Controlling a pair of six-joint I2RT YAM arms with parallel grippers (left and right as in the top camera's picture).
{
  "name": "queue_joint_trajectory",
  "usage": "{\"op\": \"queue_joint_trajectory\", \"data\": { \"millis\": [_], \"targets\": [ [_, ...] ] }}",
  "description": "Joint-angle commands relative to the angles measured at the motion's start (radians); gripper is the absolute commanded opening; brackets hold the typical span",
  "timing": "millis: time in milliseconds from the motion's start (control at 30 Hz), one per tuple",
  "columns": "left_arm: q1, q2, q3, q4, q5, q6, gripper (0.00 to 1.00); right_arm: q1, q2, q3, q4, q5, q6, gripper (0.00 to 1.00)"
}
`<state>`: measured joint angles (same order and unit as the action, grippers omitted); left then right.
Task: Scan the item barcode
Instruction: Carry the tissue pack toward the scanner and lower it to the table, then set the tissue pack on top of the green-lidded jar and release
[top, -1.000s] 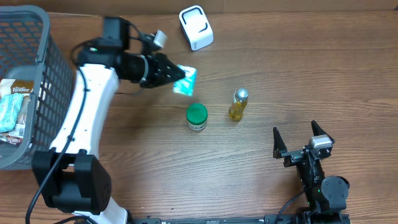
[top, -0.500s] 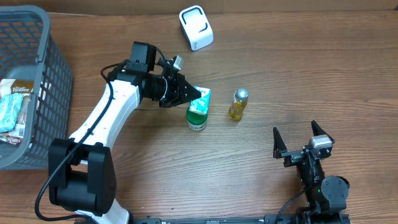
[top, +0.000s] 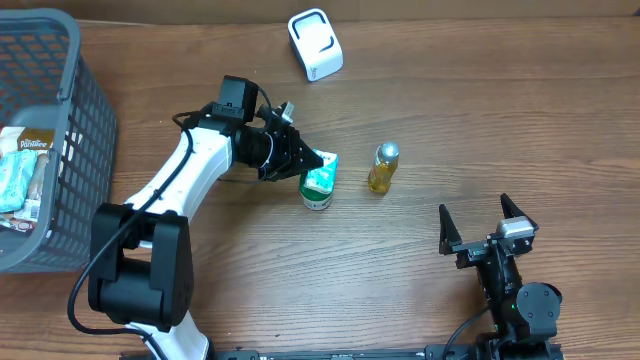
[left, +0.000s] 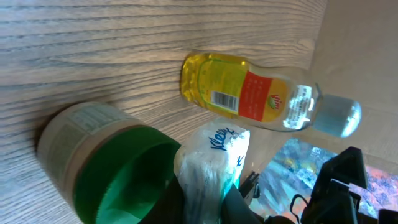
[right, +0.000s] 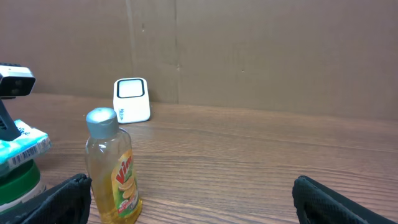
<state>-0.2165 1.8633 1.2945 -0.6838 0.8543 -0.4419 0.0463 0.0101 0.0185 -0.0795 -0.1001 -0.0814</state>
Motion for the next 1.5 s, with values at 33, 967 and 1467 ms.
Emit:
{"op": "queue_joint_trajectory", "data": {
  "millis": [33, 967, 1467],
  "targets": [
    [-0.01, 0.018, -0.011, -0.017, -0.027, -0.004, 0.15, -0.002, -0.007, -0.011, 0.003, 0.002, 0.002, 1.0],
    [-0.008, 0.018, 0.159, -0.18, -0.151, 0.062, 0.9, -0.002, -0.007, -0.011, 0.003, 0.002, 0.002, 1.0],
    [-0.026, 0.018, 0.197, -0.266, -0.5, 0.087, 0.86, -0.002, -0.007, -0.011, 0.003, 0.002, 0.002, 1.0]
  ]
}}
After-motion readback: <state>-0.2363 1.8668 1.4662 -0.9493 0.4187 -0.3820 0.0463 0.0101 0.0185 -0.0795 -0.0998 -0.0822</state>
